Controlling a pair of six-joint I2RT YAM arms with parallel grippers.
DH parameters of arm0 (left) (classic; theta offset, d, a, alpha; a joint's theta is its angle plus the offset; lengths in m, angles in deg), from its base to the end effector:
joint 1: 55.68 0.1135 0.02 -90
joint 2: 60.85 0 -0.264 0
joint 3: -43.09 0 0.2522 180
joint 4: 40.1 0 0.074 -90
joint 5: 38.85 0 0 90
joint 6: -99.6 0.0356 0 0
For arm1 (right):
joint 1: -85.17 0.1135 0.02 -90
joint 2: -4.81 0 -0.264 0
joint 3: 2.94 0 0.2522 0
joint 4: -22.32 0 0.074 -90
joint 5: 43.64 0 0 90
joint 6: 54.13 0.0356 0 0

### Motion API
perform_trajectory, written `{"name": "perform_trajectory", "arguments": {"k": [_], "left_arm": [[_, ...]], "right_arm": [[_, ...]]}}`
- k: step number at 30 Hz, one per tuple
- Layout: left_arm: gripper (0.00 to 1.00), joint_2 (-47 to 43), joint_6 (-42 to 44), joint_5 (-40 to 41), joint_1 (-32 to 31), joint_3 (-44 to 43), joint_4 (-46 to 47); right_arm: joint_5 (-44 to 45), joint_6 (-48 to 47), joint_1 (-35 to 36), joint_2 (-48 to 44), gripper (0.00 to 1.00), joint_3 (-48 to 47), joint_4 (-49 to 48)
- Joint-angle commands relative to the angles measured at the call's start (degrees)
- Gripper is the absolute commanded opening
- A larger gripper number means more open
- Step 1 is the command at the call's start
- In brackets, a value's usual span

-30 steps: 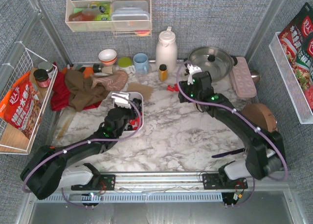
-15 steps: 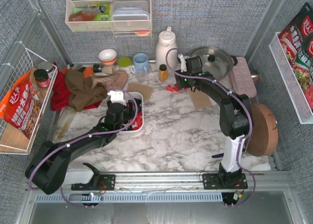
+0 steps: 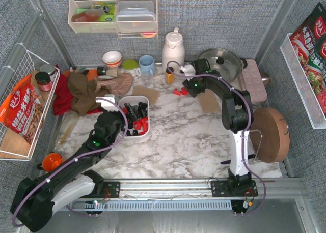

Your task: Mix the coffee capsules in the storage basket

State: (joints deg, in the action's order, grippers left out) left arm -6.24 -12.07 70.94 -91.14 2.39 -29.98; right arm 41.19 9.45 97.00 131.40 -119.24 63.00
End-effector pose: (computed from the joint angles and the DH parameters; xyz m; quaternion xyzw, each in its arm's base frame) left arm 0.1855 -0.1173 0.2610 -0.0302 0.7281 -0.2117 0.6512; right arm 0.4833 0.1045 0.1954 -0.3227 0.8847 -0.0002 0.3364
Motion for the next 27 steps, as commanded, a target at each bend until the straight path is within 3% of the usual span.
{"name": "perform_trajectory", "arguments": {"k": [1,19,24,27], "left_arm": [[0.96,-3.31,-0.67,-0.61,0.1,0.31,-1.02],[0.98,-1.74,0.58,-0.9,0.13,-0.13,-1.56],[0.98,-1.06,0.75,-0.89,0.13,-0.22,-1.22],[0.98,-0.56,0.92,-0.91,0.13,-0.3,-1.03]], "right_arm": [[-0.95,-8.63,-0.93,3.13,0.6,-4.34,5.59],[-12.03,-14.89,-2.34,12.85,0.58,-18.57,12.62],[-13.74,-15.85,-2.34,15.13,0.49,-22.23,15.27],[-15.19,-15.93,-2.33,15.49,0.39,-22.59,15.66]]}}
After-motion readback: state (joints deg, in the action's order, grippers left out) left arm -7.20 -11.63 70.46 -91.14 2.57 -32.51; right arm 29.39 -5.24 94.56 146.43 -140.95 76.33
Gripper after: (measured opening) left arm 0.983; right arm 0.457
